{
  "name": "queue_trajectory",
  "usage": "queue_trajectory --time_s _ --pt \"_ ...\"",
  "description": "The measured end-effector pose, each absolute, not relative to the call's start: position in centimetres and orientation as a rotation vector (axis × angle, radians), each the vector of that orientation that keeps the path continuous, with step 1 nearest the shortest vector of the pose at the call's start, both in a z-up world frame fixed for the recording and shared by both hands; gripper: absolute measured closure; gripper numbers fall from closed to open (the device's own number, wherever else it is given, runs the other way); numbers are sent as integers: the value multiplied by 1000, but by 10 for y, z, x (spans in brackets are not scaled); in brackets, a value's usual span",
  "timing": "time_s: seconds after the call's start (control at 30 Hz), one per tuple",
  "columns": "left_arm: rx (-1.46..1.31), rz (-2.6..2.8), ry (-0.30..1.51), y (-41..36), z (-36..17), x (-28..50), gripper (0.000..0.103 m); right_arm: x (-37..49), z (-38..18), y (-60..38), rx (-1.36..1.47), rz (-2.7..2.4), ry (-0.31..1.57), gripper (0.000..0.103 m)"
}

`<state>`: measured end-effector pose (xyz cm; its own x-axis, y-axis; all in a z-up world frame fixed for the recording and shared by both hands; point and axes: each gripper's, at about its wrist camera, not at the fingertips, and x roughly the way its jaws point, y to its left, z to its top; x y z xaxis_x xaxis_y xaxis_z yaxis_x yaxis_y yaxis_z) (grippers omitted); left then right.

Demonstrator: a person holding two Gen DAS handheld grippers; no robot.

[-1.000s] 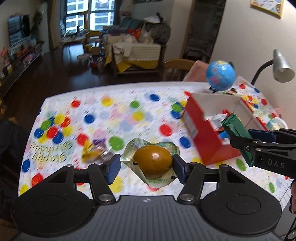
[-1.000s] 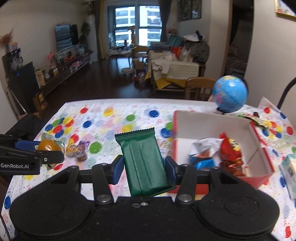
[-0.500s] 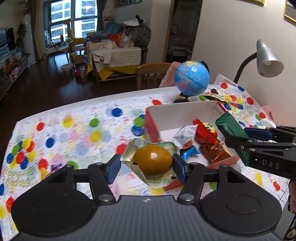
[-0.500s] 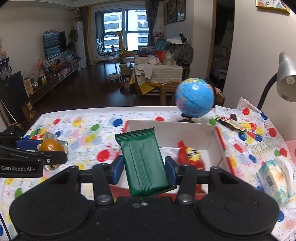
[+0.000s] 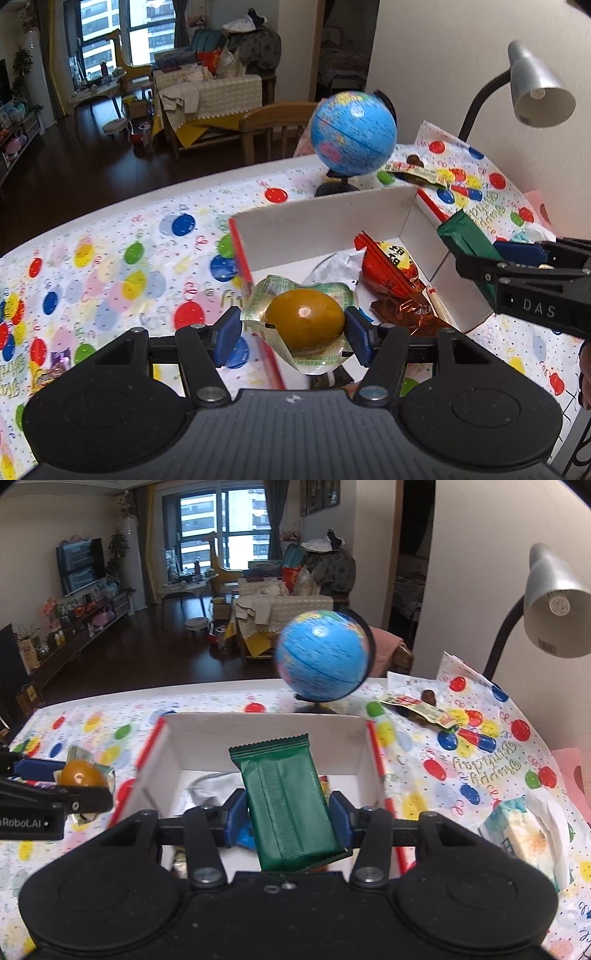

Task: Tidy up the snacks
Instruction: 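Carry the brown snack with the left tool while the right tool carries the green bar over the box, then open the left tool and the right tool to drop both snacks into the box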

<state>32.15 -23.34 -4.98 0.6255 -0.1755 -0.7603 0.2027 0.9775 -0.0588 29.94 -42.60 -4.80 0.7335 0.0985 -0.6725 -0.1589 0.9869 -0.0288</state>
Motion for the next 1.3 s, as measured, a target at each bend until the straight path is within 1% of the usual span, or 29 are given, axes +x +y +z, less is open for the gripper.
queue_trajectory --time_s 0.3,0.57,0.8,1.03,1.3 --pt "66 -218 936 -255 -79 349 43 326 -78 -445 -100 139 794 56" --pt "133 -251 1003 -282 -107 360 43 331 -101 -447 -109 144 842 56" --pt "142 -256 1066 -291 -127 368 43 333 -114 -452 -94 152 876 56" --pt "163 -268 1090 -299 -137 370 42 335 -122 -457 -80 147 903 59" --pt "160 -263 1088 -300 -136 367 42 329 -122 -460 -67 153 915 55"
